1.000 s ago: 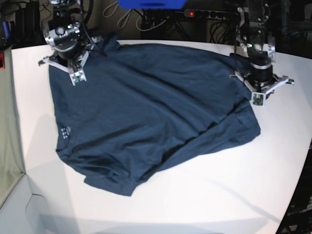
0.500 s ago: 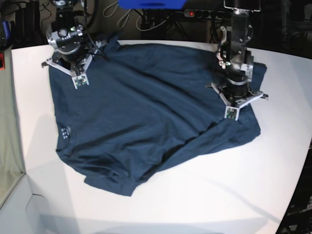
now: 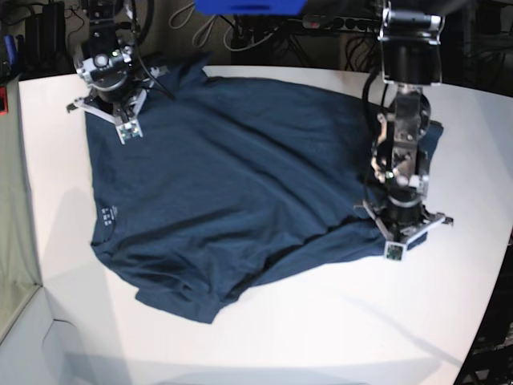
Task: Layout the t-shirt on the table in an organized manner, then fold the t-shirt properly
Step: 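Pull the shirt corner with the left gripper outward, spreading the body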
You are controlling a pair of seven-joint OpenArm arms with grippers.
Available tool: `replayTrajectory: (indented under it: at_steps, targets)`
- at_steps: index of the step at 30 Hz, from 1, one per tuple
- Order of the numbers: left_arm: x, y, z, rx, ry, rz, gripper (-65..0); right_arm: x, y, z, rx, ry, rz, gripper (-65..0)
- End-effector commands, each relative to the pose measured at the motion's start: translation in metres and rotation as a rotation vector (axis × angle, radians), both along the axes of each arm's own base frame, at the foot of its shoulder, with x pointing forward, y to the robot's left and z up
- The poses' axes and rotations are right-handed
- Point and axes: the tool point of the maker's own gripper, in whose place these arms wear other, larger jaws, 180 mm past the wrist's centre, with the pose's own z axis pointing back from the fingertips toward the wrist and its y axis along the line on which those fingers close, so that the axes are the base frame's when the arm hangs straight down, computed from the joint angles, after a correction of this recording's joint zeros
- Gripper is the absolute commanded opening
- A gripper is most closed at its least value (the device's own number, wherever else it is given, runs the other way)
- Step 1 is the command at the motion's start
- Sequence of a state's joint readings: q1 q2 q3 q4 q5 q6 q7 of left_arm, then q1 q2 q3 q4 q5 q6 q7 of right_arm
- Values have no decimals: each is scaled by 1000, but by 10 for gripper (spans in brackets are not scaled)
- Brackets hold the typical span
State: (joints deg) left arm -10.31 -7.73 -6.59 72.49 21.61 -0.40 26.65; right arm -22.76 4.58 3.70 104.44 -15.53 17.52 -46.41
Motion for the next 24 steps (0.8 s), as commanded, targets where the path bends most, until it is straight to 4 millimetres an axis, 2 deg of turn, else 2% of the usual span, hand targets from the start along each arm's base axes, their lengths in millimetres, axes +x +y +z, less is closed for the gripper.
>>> replayTrajectory:
  at_steps: [1, 4, 6, 9, 12, 16, 19, 21, 24]
  targets:
    - [18, 9, 16, 19, -40, 10, -645, -5, -7, -7, -13, 29, -3, -599]
    - [50, 14, 16, 6, -44, 13, -645, -13, -10, -23, -10, 62, 4, -599]
    - [65, 24, 16, 17, -59, 4, -645, -17, -10, -29, -8, 78, 4, -599]
    - [85, 31, 34, 22, -107, -2, -645, -16, -10, -29, -8, 78, 5, -599]
    - [91, 39, 57, 41, -161, 1, -645, -15, -9, -28, -7, 74, 8, -599]
    - [73, 34, 80, 69, -222, -10, -641, -6, -7, -25, -4, 58, 8, -598]
    - [50, 26, 90, 80, -239, -19, -627, -4, -7, -25, -3, 53, 7, -596]
    - [33, 21, 92, 82, -240, -16, -565, -3, -6, -24, -2, 52, 8, -596]
    - [15, 20, 78, 88, -206, -20, -420, -3, -5, -25, 2, 51, 9, -596]
